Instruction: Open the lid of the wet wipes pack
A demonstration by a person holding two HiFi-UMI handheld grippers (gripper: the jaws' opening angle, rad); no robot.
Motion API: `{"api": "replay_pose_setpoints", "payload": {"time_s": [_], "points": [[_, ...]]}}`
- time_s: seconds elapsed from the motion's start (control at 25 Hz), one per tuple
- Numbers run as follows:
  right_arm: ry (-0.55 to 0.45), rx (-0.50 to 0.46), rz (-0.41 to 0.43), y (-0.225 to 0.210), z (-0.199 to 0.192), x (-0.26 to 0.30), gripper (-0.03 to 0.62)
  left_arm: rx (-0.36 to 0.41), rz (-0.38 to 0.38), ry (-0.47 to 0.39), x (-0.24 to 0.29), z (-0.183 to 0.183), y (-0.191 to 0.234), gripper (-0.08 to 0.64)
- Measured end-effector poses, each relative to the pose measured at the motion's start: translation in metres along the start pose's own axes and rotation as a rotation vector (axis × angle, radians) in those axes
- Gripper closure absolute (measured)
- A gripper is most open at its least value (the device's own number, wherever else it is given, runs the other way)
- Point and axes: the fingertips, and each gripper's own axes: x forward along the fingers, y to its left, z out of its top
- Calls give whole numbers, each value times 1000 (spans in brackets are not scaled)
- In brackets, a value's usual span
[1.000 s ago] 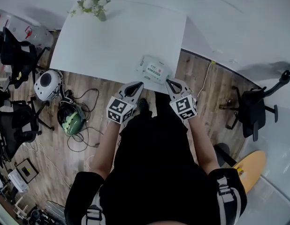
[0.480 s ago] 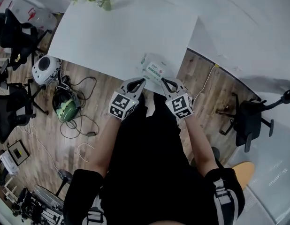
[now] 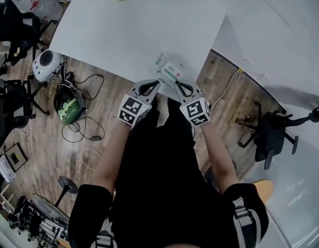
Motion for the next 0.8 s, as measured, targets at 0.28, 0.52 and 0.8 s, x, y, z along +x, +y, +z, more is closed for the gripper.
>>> {"api": "replay_pose_setpoints", "payload": {"time_s": [0.28,0.52,0.8], "points": [[10,13,16,1,-10,18,574,-19,3,16,15,-13,11,535],[14,12,23,-2,-20,31,572,-39,3,36,30,-27,18,535],[21,1,36,-2,-28,47,565,-49,7,60,38,-40,28,535]]}}
